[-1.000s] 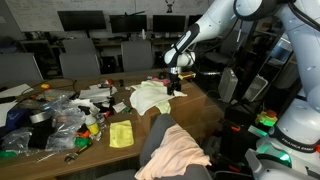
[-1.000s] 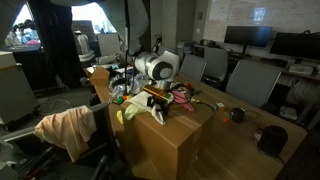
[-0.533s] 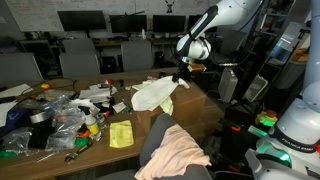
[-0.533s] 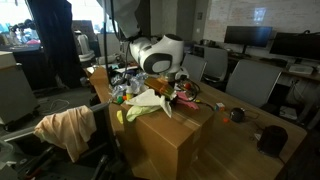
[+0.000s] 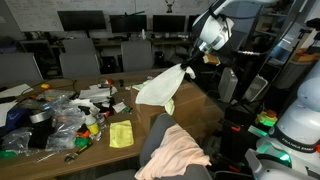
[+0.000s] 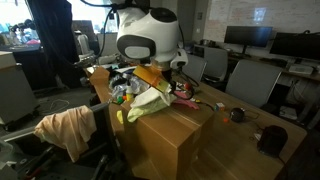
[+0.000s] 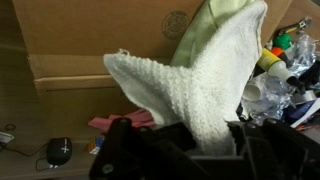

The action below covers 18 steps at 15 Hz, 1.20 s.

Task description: Pick up the cloths from the box and put them on the chair.

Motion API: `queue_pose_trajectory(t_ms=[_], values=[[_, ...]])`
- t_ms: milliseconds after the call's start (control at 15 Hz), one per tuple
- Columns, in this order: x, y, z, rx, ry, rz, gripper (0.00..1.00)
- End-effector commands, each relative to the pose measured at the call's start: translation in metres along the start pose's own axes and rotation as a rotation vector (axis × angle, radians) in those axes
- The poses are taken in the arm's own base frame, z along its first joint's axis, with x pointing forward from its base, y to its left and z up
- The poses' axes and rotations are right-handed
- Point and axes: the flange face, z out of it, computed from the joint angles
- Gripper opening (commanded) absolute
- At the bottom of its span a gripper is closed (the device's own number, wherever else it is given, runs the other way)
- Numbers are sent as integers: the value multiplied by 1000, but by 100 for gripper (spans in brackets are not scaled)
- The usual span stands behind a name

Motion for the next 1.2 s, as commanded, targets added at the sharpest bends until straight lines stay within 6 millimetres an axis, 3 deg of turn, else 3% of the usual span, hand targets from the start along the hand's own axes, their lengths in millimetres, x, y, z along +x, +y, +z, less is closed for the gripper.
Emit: queue_pose_trajectory(t_ms=[0, 667, 733, 1133], values=[[-27, -12, -46, 34, 67, -87, 0], [-88, -31, -114, 109, 131, -349, 0], [-73, -29, -119, 96, 138, -374, 0], [-69, -30, -158, 122, 158, -508, 0]])
